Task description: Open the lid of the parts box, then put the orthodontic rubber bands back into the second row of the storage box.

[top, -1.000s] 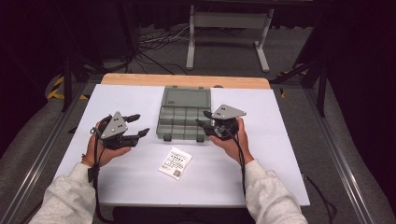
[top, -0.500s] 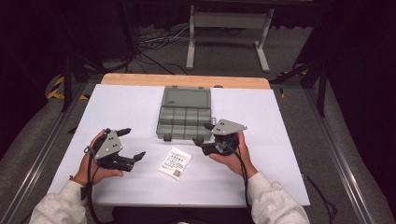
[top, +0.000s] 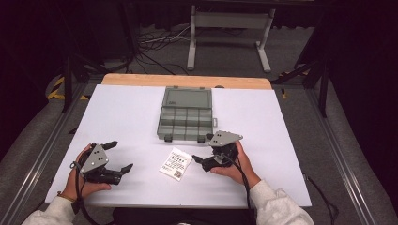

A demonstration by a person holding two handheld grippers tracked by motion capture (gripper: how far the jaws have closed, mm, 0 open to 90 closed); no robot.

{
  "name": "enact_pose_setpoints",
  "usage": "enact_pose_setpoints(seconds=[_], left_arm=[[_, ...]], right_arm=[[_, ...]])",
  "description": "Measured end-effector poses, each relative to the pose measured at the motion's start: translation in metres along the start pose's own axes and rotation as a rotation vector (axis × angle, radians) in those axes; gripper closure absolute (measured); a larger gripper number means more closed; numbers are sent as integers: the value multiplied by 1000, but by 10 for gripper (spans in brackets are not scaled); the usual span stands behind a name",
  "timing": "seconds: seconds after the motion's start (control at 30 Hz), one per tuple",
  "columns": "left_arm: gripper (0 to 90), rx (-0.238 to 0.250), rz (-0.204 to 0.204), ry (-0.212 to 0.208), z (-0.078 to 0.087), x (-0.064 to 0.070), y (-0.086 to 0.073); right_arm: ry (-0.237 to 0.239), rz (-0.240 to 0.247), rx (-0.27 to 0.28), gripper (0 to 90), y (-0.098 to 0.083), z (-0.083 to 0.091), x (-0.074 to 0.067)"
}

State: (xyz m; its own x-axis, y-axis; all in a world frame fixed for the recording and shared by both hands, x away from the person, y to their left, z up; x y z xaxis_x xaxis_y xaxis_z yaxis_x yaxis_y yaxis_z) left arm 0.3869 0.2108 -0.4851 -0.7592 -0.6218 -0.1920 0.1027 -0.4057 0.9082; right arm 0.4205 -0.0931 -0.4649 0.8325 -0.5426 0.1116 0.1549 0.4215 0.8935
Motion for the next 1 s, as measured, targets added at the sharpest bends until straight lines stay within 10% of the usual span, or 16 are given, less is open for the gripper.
enact_pose_setpoints(seconds=[1.0], left_arm=[[43,3,37,-19,3,1,-6]], right_arm=[[103,14,-92,78,-6,-29,-28]])
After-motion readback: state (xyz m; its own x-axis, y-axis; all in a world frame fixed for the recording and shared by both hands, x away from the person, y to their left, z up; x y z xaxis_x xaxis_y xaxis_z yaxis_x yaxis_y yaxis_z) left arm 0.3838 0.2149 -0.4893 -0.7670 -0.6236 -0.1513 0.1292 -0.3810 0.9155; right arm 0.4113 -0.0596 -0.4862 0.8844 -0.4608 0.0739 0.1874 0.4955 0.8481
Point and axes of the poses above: each handheld gripper's, and its own axes: z roughly backward along the jaws, y roughly out of its top, x roughly to its right, the point moved 8 cm from there along -z, roughly forward along the jaws, and after that the axes turned 6 degrees about x, right-handed, at the moved point
